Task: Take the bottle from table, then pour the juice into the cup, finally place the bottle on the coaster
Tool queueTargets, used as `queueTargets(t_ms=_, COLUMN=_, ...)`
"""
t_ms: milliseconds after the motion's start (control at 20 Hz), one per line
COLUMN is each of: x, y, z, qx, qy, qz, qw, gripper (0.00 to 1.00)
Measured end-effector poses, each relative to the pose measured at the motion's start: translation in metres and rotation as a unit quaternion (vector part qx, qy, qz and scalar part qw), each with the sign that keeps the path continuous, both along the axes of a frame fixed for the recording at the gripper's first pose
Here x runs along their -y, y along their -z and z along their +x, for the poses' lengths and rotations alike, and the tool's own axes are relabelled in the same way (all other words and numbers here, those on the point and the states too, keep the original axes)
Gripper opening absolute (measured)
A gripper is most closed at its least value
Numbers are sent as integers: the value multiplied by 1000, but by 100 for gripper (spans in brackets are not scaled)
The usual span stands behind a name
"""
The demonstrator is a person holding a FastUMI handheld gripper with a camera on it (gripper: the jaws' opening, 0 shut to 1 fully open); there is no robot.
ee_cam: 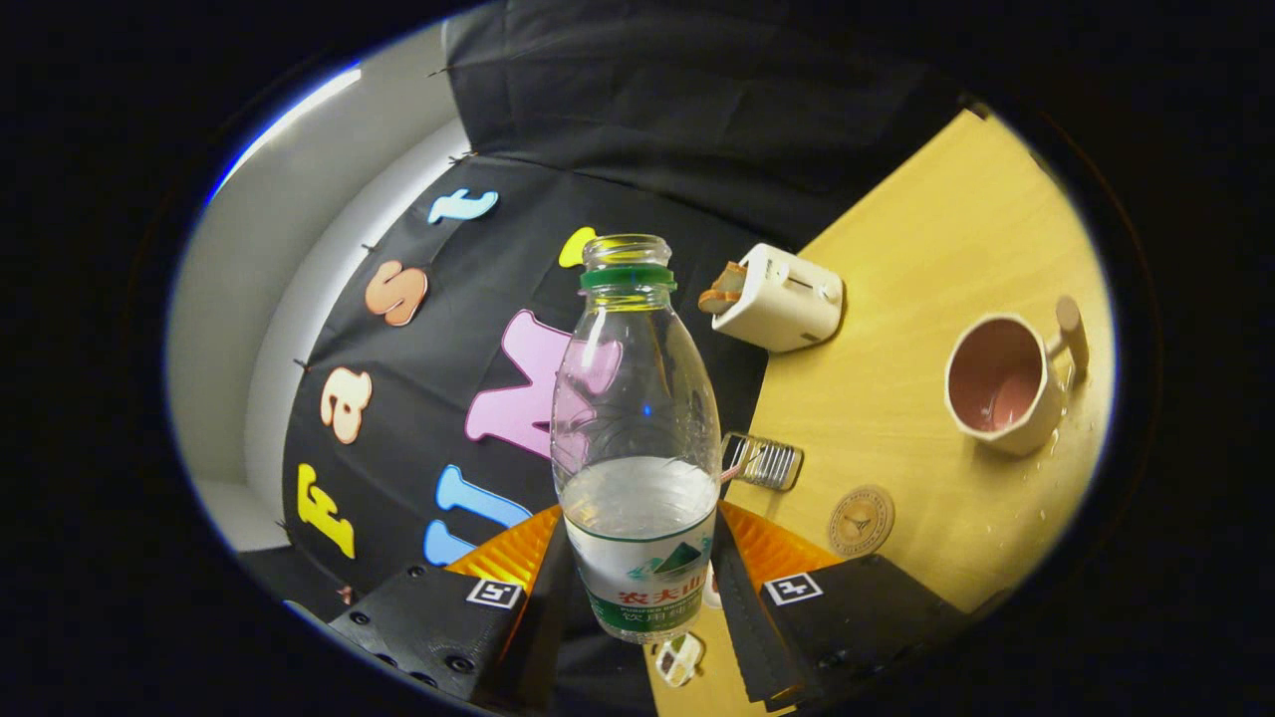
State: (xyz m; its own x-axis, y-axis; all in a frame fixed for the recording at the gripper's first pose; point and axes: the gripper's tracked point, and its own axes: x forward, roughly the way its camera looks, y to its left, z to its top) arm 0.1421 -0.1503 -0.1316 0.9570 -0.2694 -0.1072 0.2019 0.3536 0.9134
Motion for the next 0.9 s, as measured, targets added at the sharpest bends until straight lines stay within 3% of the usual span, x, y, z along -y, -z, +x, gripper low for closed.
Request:
queueTargets(t_ms=250, x=9, y=-2, z=15, qx=-55, qy=7, qz=-110, qw=992, gripper=73)
queueTargets(t_ms=550, x=12, y=8, z=35, qx=-125, qy=-2, qz=-257, qw=958, gripper=74)
queueTargets(t_ms=900, x=20, y=6, z=53, qx=-170, qy=17, qz=-445, qw=879, gripper=74)
